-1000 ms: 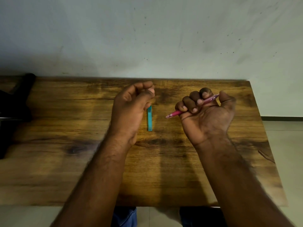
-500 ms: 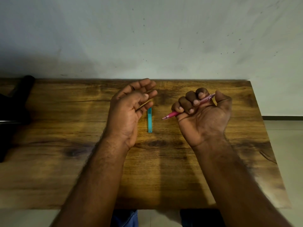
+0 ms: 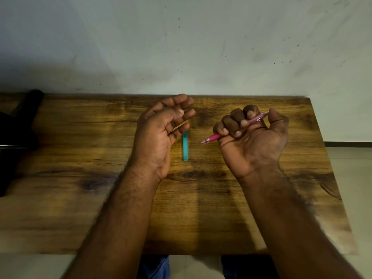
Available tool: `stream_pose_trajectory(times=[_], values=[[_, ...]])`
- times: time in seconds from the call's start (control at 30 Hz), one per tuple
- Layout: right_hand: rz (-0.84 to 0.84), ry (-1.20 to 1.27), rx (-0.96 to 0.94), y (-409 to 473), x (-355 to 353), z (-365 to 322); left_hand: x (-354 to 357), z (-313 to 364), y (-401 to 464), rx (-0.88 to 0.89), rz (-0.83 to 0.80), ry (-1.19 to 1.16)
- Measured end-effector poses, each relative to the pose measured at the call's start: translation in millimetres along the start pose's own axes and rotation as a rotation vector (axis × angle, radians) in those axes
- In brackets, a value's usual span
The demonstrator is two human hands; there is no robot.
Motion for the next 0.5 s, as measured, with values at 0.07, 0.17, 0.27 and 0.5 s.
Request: stream_pose_trajectory(times=[0.07, 0.17, 0.27, 0.5], values=[[0.001, 0.003, 0.011, 0.0, -0.4, 0.7, -0.2, -0.1, 0.1, 0.002, 0.001, 0.007], [0.001, -0.008, 0.019, -0.3, -0.4, 0.9, -0.3, -0.3, 0.4, 0.005, 0.003, 0.019], [0.002, -0.018, 0.025, -1.1, 1.1, 1.4, -0.3, 0.3, 0.0, 0.010, 0.001, 0.028], [-0.004, -0.027, -0.019, 1.5, 0.8, 4.1, -1.1, 1.3, -0.4, 0.024, 0.013, 0.039]])
Point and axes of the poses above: each hand's wrist, its own y-axis towards the middle knuckle, its own x-axis out of the palm, z = x × y, the point moved 1 cm from there along y, towards the middle knuckle, and after that the axes turned 10 degrees about z, right-handed, at the moved point
